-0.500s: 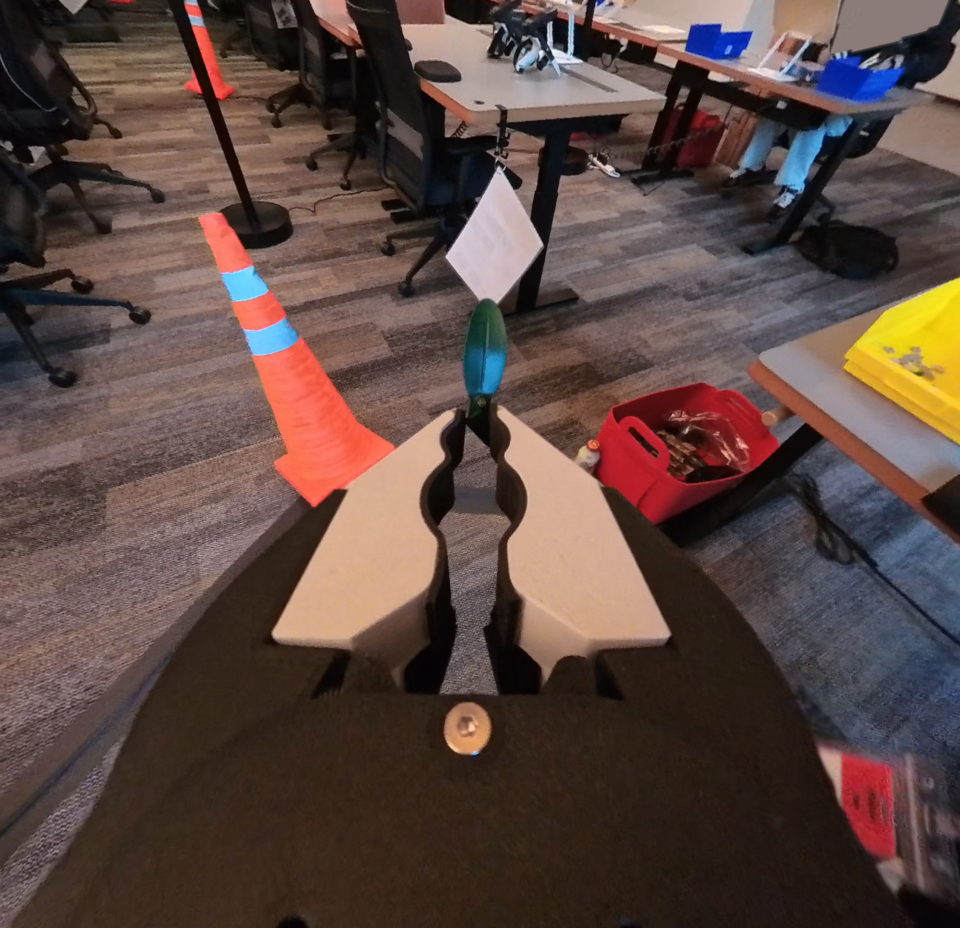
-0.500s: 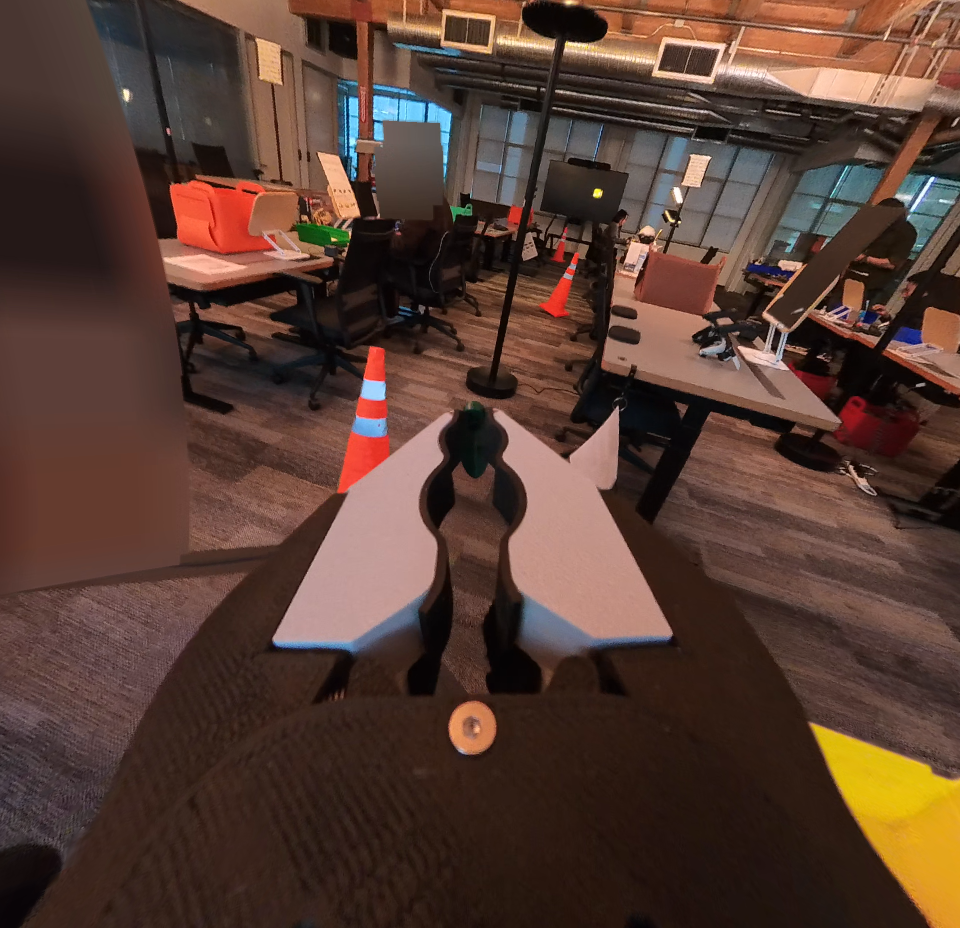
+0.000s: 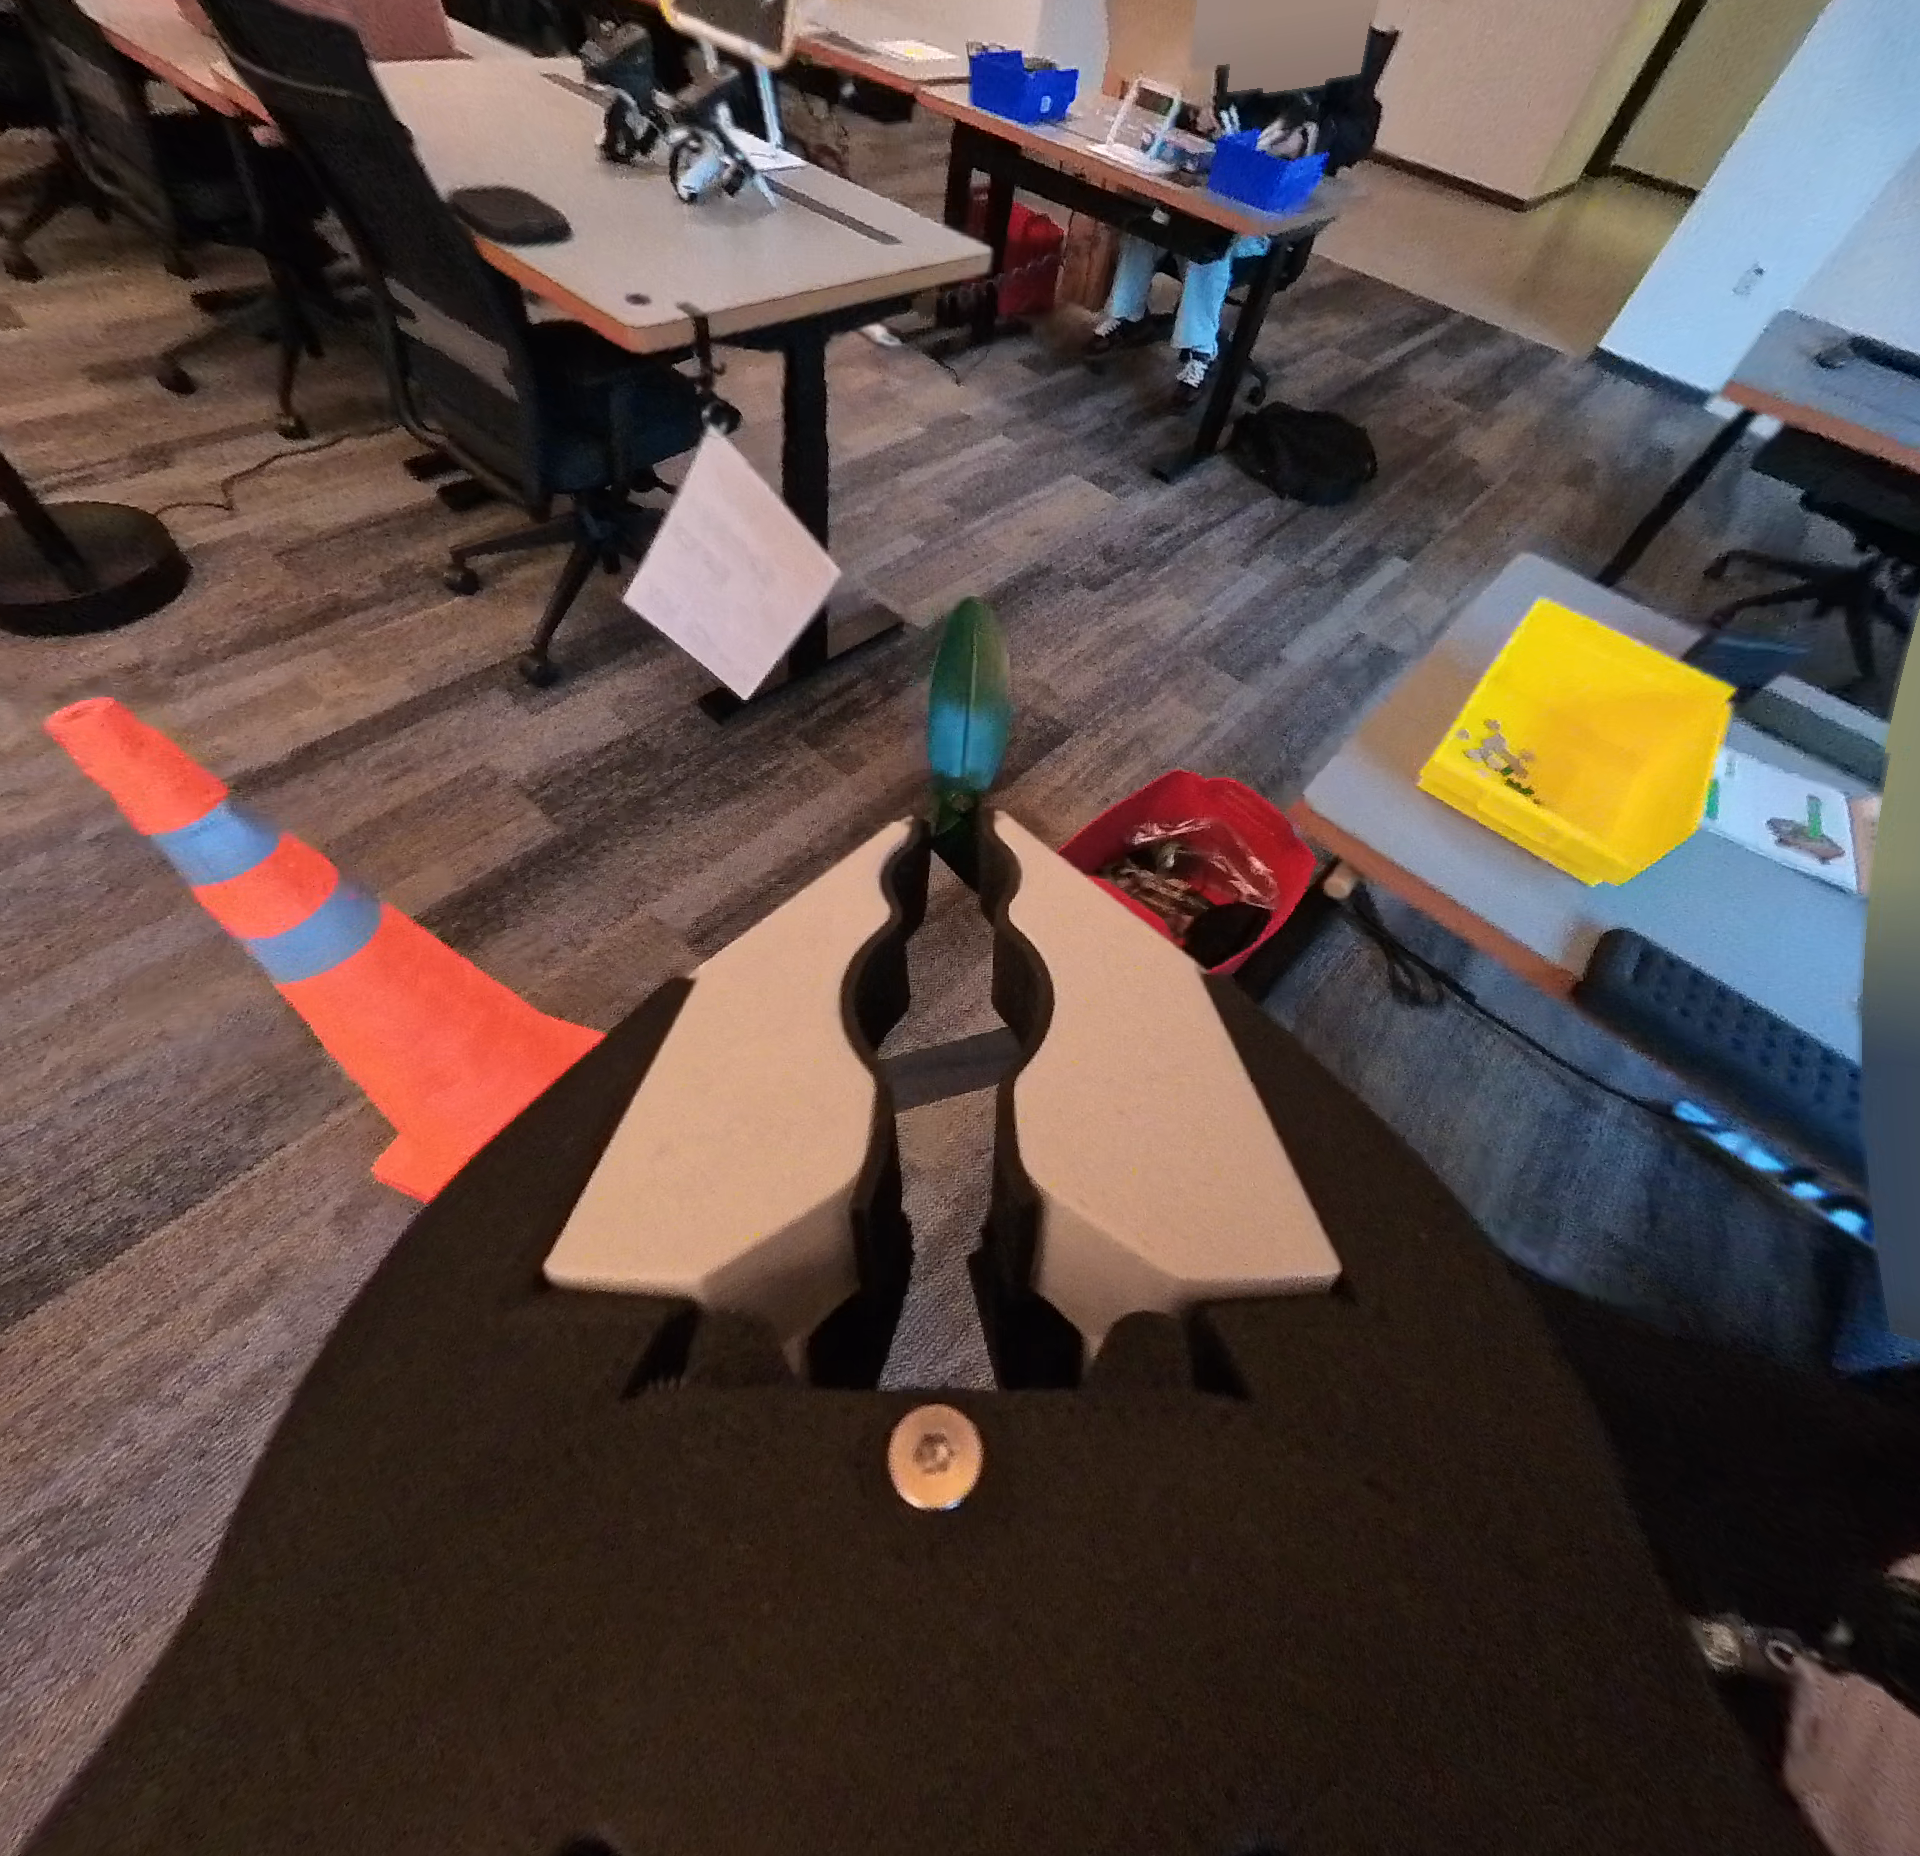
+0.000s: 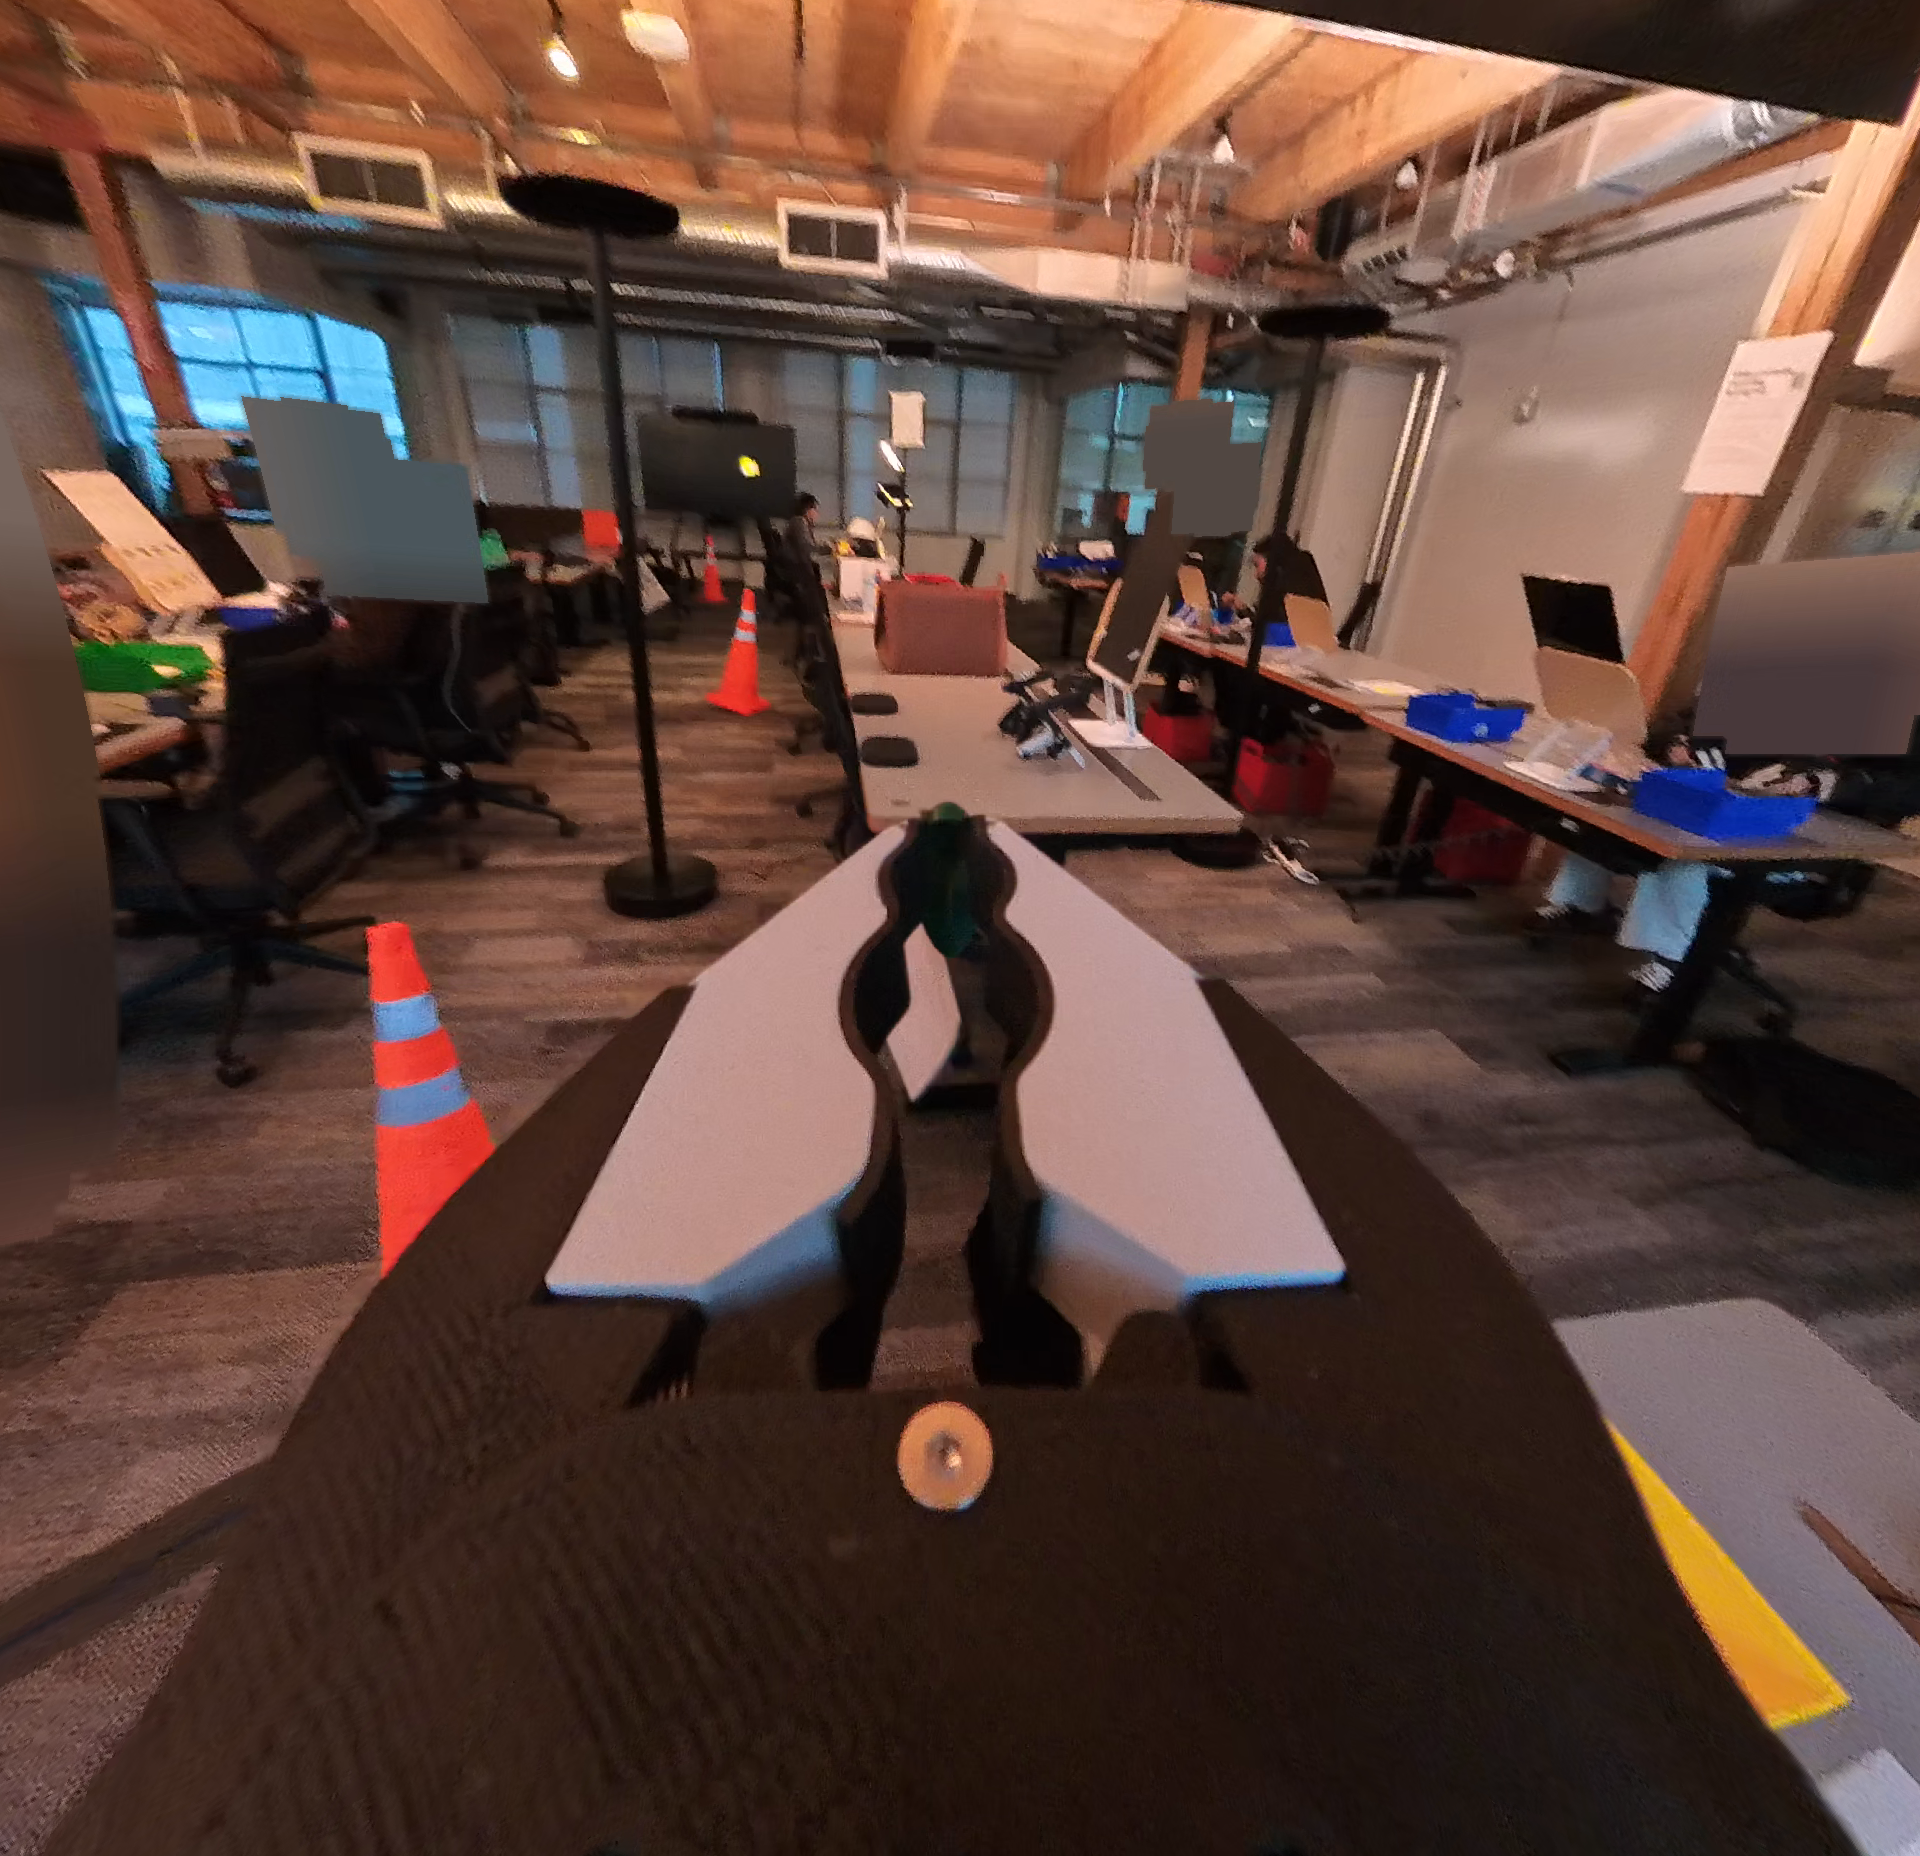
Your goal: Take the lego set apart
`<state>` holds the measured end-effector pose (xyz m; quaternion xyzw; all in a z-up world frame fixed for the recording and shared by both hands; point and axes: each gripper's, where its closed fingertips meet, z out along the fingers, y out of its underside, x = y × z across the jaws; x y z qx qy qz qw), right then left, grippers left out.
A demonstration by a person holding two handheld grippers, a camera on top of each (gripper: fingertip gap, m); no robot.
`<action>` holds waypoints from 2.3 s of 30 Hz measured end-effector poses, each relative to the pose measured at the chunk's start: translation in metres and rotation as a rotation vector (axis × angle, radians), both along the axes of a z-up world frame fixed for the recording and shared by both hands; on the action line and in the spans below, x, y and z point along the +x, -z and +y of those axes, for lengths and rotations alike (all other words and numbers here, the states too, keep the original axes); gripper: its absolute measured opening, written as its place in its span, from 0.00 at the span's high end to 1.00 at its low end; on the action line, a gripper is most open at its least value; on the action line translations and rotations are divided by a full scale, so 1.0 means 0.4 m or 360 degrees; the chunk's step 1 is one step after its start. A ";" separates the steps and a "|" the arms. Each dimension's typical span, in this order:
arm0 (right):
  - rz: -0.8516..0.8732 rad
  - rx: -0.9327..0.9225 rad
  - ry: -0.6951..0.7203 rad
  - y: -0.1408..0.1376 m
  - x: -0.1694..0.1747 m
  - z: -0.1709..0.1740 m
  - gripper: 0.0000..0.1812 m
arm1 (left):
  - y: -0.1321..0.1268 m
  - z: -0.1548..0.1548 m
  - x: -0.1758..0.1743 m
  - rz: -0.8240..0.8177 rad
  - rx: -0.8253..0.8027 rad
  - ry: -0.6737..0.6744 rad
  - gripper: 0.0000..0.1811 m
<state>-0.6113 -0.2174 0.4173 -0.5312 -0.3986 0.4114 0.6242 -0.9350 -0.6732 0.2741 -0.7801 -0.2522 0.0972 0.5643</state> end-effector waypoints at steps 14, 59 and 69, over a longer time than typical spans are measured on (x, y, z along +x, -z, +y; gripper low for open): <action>0.0094 0.0116 0.0071 -0.117 -0.130 0.156 0.97 | -0.362 0.466 -0.351 0.0094 0.0062 0.0619 0.96; -0.0102 -0.0306 0.1125 0.123 0.366 -0.317 0.97 | -0.333 1.004 0.009 0.0149 0.0182 0.1942 0.96; -0.0182 -0.0303 0.1513 0.088 0.319 -0.475 0.97 | -0.228 1.069 0.028 0.0049 0.0303 0.2330 0.96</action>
